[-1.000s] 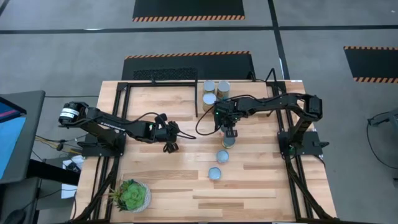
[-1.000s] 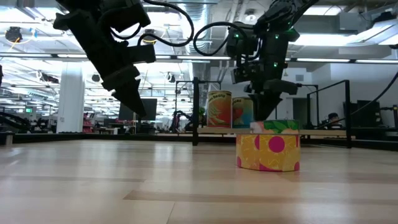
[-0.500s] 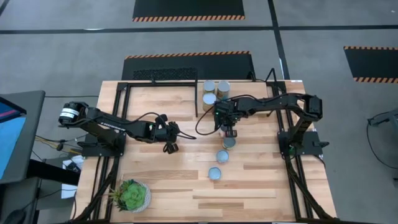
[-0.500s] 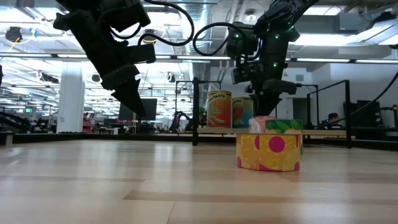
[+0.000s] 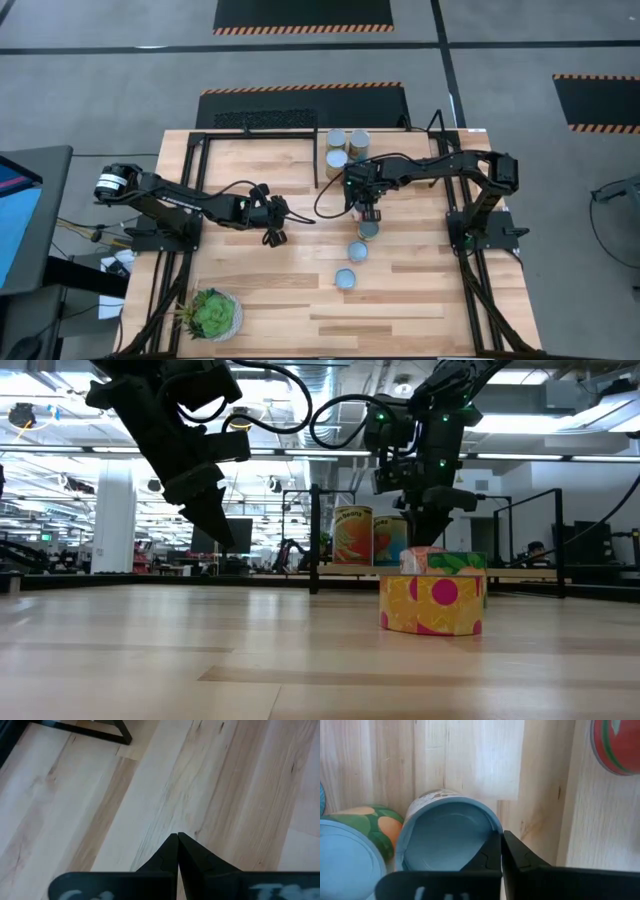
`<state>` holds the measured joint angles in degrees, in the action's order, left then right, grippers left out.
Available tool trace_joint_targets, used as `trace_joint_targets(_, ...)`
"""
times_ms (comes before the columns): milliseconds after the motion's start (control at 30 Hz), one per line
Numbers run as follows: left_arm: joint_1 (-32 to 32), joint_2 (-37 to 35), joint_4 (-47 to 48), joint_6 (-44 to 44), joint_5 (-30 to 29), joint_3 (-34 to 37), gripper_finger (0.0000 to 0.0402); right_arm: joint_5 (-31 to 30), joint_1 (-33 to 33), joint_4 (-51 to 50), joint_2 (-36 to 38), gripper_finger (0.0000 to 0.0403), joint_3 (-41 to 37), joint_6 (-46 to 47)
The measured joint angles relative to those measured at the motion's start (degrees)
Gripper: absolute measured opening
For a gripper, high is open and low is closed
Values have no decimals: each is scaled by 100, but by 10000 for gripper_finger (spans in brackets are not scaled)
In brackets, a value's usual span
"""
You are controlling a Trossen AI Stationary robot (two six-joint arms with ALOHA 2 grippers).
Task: Pick and place cans onto a shelf
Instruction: Put the canned sauce on the shelf
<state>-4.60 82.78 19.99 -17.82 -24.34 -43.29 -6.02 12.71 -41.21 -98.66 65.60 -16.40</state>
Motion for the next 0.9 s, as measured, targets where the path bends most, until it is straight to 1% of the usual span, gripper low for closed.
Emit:
trace_joint_targets(267, 0, 0, 0, 0, 0, 0, 0, -8, 0, 0, -1, 7, 0, -9)
trace_joint_targets(367, 0, 0, 0, 0, 0, 0, 0, -162, 2, -102, -3, 7, 81, -10)
trace_joint_targets(467, -1, 0, 0, 0, 0, 0, 0, -203, 1, -302, -3, 6, 340, -11)
trace_joint_targets(700, 0, 0, 0, 1, 0, 0, 0, -210, 1, -1103, -3, 5, 1061, 3)
trace_joint_targets(900, 0, 0, 1, 0, 0, -2, 0, -214, 22, -1506, -3, 4, 1496, 2)
